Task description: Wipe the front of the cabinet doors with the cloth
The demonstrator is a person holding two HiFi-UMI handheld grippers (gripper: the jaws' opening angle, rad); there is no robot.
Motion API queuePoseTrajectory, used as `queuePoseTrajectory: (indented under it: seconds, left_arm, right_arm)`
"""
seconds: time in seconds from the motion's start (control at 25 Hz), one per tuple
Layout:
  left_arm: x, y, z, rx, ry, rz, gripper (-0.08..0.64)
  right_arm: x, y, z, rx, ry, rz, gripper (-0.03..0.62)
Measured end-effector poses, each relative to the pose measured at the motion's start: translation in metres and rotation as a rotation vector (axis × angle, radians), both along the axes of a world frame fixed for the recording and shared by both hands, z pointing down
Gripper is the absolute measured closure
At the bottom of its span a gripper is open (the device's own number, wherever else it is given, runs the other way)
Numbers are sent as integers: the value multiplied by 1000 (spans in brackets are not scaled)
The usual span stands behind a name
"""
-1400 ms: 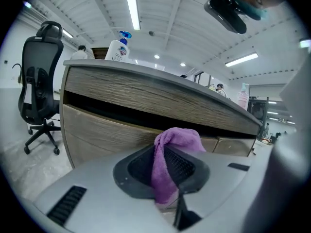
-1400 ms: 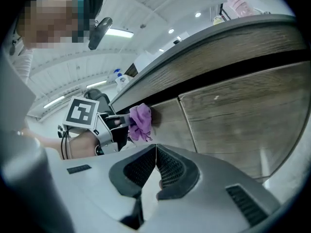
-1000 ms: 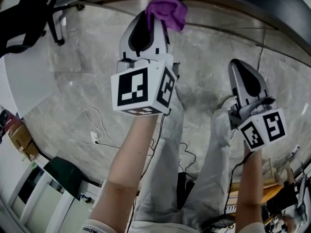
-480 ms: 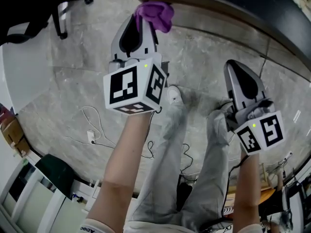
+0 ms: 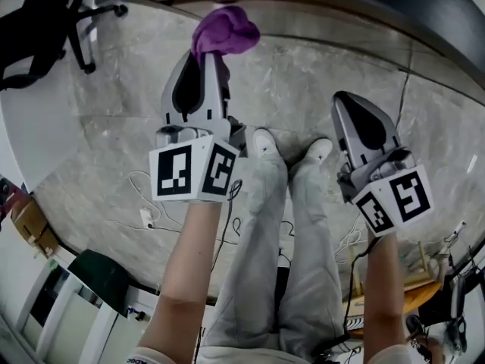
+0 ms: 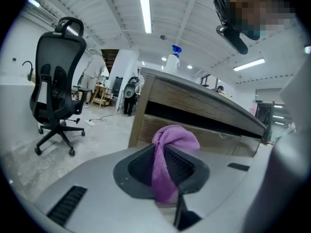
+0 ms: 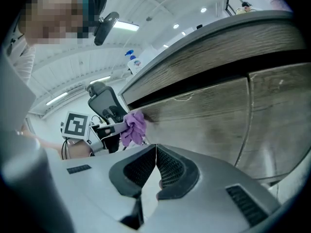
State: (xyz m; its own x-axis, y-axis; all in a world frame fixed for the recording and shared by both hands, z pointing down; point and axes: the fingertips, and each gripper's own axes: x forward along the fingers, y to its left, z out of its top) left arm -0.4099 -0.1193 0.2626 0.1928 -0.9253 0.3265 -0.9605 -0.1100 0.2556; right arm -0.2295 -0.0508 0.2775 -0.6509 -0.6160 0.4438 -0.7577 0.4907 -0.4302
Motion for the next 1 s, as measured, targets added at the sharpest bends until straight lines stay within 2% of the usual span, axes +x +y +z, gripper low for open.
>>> queuePoseTrajectory:
  seconds: [0.12,0.28,0.48,0.6,0.8,1.0]
  left_arm:
    - [46,14,3,-25,6,42,505]
    - [127,18,5,-49,28,135,505]
    - [218,19,9,-54,55,241,505]
    - [260,15,13,-50,54,285,505]
    - [291,10,37,-60,7,338,505]
    - [292,-9,48,-59,27,305,505]
  right_arm:
    - [33,6,-5,-3,0,14,565]
    - [82,4,-9,-12,13,38,565]
    - [127,4,-6,-11,14,51,565]
    - [147,3,-5,-9,4,48,565]
    - [162,2,12,-16,4,29,565]
    - [172,6,24,-24,8,57,565]
